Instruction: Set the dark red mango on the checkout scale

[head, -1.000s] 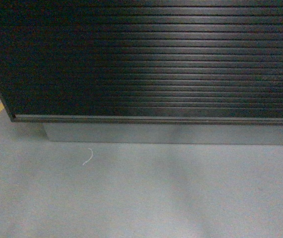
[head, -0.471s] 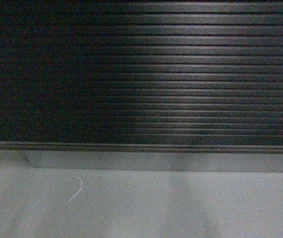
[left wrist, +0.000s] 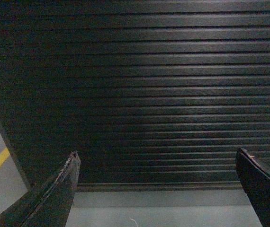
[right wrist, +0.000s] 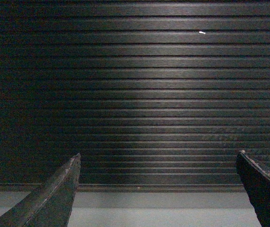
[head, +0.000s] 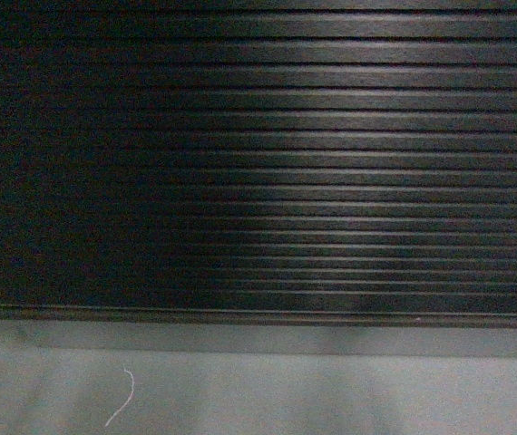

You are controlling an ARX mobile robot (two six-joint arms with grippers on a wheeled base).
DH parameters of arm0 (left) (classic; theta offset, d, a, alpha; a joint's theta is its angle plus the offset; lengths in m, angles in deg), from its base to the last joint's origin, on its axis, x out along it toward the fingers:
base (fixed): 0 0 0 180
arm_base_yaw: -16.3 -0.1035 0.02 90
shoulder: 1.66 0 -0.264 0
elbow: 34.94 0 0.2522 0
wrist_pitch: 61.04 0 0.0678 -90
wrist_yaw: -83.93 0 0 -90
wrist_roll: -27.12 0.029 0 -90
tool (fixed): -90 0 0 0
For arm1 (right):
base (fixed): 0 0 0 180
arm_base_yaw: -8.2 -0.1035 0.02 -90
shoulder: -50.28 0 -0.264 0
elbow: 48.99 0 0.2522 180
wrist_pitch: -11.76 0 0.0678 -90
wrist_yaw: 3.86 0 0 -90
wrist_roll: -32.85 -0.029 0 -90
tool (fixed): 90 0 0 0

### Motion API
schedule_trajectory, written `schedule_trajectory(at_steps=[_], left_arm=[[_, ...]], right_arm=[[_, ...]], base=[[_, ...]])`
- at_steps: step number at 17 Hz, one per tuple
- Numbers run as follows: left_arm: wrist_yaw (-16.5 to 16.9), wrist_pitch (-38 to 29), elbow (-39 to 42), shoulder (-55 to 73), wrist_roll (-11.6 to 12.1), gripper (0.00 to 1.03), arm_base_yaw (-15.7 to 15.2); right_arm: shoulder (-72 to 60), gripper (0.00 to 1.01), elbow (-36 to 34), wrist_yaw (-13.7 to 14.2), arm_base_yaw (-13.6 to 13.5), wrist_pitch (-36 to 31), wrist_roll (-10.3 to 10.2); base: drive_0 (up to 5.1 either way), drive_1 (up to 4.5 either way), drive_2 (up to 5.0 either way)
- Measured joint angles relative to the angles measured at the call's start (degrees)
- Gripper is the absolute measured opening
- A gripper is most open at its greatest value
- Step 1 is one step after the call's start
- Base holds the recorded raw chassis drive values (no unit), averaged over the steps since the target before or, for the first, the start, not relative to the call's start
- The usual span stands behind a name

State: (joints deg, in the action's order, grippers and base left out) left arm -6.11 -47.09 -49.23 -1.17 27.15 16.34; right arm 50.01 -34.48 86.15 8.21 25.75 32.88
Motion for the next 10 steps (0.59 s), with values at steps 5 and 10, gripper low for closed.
schedule_trajectory(at_steps=[5, 10], left_arm=[[0.0, -0.1, 0.0, 0.0, 0.0, 0.98, 0.0], [0.0, 0.3, 0.0, 0.0, 0.0, 0.98, 0.0]], right_arm=[[0.0, 0.98, 0.0, 0.0, 0.0, -0.1, 0.0], [0.0, 0.98, 0.0, 0.0, 0.0, 0.1, 0.0]], base=[[0.0, 3.03, -3.0], [0.0, 1.22, -1.2]])
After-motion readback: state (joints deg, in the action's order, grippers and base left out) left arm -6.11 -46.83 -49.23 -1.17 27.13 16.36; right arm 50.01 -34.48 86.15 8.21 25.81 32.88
